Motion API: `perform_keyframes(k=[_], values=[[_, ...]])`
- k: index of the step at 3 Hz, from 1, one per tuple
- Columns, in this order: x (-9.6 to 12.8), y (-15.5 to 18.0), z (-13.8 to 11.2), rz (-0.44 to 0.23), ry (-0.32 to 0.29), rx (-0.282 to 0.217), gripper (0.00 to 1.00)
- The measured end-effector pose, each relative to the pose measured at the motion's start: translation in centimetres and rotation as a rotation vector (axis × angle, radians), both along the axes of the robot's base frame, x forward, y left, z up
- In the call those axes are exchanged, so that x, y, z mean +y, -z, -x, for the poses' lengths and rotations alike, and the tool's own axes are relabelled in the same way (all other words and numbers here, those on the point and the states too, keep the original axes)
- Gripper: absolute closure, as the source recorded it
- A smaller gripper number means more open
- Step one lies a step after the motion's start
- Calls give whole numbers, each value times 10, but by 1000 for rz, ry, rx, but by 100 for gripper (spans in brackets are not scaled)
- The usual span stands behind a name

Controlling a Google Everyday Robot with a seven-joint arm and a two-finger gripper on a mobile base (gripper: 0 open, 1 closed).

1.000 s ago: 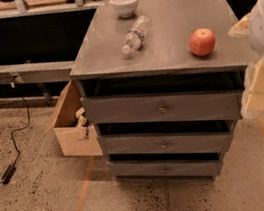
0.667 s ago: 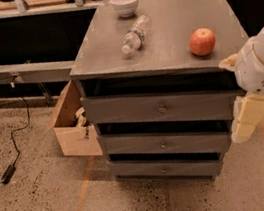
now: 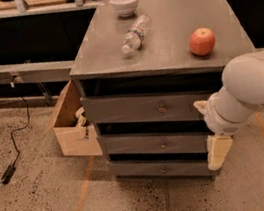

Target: Open middle drawer

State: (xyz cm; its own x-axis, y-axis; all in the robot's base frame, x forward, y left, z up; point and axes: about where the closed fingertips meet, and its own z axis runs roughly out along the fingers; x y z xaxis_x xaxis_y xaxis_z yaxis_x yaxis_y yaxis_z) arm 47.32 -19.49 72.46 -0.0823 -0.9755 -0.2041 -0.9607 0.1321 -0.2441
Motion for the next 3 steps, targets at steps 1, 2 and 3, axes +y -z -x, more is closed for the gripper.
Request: perform_keyframes(k=[1,2,3], values=[[0,3,-3,3,9,-7,0],[0,3,-3,3,9,-7,0],[1,61,6,-46,-9,32,0]])
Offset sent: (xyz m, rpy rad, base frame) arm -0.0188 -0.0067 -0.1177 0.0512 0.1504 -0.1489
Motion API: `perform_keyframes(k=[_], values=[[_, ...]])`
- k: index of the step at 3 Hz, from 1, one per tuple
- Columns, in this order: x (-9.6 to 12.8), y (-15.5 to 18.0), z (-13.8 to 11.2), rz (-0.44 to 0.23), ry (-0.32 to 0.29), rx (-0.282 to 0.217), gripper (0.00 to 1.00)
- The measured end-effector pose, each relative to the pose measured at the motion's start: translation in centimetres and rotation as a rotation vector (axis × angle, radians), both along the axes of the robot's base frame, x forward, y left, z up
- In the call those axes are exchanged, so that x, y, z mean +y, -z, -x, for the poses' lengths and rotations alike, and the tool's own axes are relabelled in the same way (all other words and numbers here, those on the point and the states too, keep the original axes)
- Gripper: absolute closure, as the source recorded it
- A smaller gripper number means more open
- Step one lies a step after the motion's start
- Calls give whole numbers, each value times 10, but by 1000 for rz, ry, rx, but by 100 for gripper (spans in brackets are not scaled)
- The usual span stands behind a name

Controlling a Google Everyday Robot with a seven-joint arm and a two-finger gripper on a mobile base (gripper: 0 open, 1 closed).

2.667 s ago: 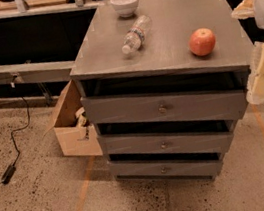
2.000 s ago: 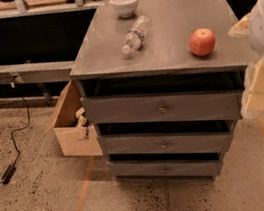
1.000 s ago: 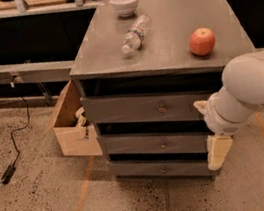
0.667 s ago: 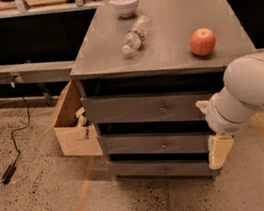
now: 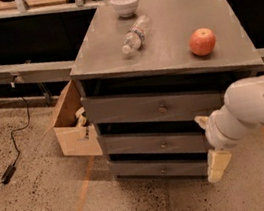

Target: Open middle drawer

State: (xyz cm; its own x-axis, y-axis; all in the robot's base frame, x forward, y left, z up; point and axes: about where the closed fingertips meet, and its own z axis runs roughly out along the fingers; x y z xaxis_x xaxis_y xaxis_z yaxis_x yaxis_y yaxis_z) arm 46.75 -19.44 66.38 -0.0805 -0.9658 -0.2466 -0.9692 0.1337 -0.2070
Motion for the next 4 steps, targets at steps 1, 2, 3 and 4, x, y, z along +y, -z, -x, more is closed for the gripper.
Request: perform_keyframes(k=[1,2,3,4], values=[[8,84,10,-79,-34,58,0],[16,142,12,-104,-45,76,0],[17,181,-8,-94,-27,56,0],[6,203,-45,-68,-4,10,0]])
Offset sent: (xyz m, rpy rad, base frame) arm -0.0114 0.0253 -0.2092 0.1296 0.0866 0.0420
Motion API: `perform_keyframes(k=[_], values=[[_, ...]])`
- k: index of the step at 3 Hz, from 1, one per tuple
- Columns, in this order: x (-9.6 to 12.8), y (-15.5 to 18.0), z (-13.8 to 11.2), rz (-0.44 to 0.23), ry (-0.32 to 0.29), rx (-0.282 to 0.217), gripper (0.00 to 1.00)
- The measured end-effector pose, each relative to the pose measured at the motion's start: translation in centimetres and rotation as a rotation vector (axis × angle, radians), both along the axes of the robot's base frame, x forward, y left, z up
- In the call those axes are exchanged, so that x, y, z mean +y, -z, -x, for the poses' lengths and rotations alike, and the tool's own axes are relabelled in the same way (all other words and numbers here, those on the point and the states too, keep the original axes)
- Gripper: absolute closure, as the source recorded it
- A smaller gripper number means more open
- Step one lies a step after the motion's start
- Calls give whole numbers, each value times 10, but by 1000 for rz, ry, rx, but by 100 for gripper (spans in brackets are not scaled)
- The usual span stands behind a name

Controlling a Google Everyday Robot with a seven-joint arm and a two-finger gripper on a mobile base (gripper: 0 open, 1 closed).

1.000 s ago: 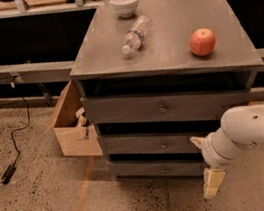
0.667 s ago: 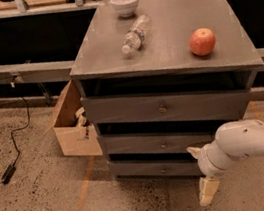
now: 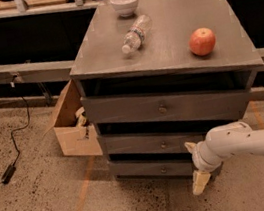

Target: Open middle drawer

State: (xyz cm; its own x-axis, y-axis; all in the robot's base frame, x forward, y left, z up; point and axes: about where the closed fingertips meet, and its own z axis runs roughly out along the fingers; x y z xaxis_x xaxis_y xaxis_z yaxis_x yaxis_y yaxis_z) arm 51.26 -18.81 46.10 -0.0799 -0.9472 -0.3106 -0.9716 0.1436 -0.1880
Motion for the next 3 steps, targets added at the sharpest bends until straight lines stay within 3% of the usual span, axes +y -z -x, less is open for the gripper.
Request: perform_keyframes(k=[2,3], values=[[-19,-19,-48,31,36,-213,0],[-21,-22,-63,34,31,-264,0]])
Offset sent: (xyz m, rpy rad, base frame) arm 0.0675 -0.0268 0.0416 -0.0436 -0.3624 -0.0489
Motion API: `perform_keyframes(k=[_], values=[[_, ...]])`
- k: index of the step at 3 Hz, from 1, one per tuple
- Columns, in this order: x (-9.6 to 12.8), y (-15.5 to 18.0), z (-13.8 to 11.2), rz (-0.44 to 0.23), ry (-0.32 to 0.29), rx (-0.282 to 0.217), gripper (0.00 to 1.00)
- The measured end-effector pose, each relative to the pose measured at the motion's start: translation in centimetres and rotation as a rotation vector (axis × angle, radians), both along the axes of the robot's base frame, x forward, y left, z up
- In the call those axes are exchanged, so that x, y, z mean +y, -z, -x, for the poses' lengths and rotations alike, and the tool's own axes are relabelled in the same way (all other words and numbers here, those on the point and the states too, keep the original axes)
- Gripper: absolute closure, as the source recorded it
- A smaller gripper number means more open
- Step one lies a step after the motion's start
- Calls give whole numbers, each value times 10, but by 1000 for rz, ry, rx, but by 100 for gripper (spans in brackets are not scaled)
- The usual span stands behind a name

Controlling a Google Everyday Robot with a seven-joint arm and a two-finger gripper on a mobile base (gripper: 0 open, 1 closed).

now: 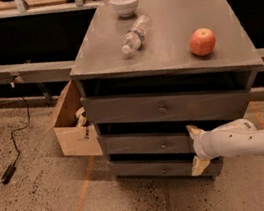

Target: Open middle drawer

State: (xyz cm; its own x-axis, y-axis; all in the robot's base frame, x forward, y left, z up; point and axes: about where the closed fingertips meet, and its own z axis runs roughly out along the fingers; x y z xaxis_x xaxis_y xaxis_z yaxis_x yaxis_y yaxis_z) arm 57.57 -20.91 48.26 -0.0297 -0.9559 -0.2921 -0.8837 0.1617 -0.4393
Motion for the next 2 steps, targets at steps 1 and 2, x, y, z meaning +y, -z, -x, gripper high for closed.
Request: perform_keyframes(k=[1,2], values=[[-4,11,-12,-8,13,-7,0],[-12,30,-23,-6,30,2,0]])
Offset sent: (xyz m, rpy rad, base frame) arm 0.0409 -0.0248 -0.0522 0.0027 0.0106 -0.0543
